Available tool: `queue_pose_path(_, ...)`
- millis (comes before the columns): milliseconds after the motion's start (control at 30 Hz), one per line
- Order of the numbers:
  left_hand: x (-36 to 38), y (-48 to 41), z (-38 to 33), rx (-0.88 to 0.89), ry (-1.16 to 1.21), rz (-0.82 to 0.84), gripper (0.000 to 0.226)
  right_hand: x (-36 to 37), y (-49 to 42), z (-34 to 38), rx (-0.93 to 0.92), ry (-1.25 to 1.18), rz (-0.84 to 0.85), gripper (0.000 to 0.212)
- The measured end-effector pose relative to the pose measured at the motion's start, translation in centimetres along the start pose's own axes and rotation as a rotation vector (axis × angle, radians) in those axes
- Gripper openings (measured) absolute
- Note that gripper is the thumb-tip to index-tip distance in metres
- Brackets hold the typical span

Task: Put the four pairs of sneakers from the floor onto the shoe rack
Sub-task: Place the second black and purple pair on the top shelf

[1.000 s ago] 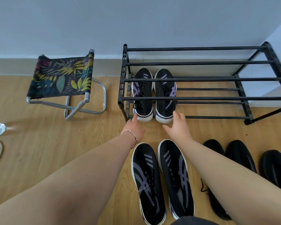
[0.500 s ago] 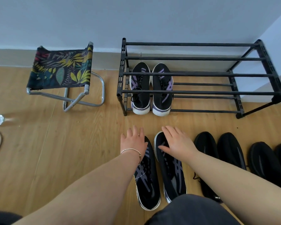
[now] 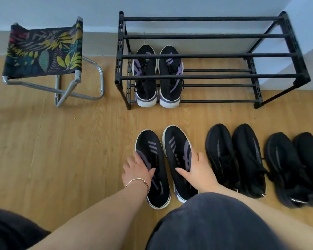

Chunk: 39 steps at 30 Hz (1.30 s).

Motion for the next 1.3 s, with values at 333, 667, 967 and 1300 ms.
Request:
queue_pose_path(333, 1.5, 0.3, 0.5, -0.181, 0.608, 0.118, 0.061, 1.8, -0.4, -1.7, 0.275, -0.430, 0.135, 0.076)
queue_pose_path(667, 1.0, -0.8, 2.6, -0.151, 0.814, 0.140, 0.058, 1.9, -0.8, -2.2, 0.289, -0.582, 0.149, 0.060)
queue_pose_path(967, -2.1, -1.4, 3.0, -0.104, 0.931, 0.160, 0.051, -0.5, -0.9, -1.7, 0.294, -0.590, 0.255, 0.053)
queue_pose_path(1300, -8.1, 0.9, 2.2, -0.016, 1.017, 0.109, 0.050, -8.7, -0.4, 1.2, 0.190, -0.547, 0.304, 0.045)
Point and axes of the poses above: each hand's wrist, its own y-axis away from the middle knuckle, its own x-axis out of the palm, z = x × y, the point moved 5 cm from there along -y, towards the middle knuckle, and after that the axes turned 5 degrees about z, right-handed, at the moved point
